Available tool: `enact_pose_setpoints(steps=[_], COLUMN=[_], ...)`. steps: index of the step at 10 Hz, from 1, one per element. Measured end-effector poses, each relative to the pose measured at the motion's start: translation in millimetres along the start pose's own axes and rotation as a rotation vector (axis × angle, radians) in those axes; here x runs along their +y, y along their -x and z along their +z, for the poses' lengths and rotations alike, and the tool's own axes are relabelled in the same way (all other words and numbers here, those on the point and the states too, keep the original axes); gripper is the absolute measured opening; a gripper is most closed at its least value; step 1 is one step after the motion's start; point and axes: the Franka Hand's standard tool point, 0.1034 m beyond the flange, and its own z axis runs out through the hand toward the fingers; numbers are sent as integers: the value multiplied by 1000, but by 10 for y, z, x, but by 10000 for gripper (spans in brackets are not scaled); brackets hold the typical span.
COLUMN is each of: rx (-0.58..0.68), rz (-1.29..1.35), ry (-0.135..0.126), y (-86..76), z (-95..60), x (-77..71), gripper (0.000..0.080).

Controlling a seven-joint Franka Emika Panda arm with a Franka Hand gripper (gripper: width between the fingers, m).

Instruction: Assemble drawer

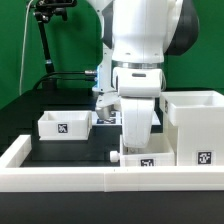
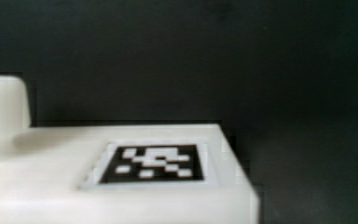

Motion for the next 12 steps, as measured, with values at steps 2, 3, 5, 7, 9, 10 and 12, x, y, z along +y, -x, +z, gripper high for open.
enact_pose_setpoints(steps=[2,3,5,7,9,10,12], rx=[-6,-13,-27,-27,-27,-25,-23], rz=[-32,-60,-95,-94,-93,-85,-52], ry=[1,1,2,2,2,3,3], y=[-1,21,49,54,50,0,-90], z=[0,0,1,1,1,0,-8], x=[0,1,2,2,2,0,3], gripper=[44,44,44,44,44,44,44])
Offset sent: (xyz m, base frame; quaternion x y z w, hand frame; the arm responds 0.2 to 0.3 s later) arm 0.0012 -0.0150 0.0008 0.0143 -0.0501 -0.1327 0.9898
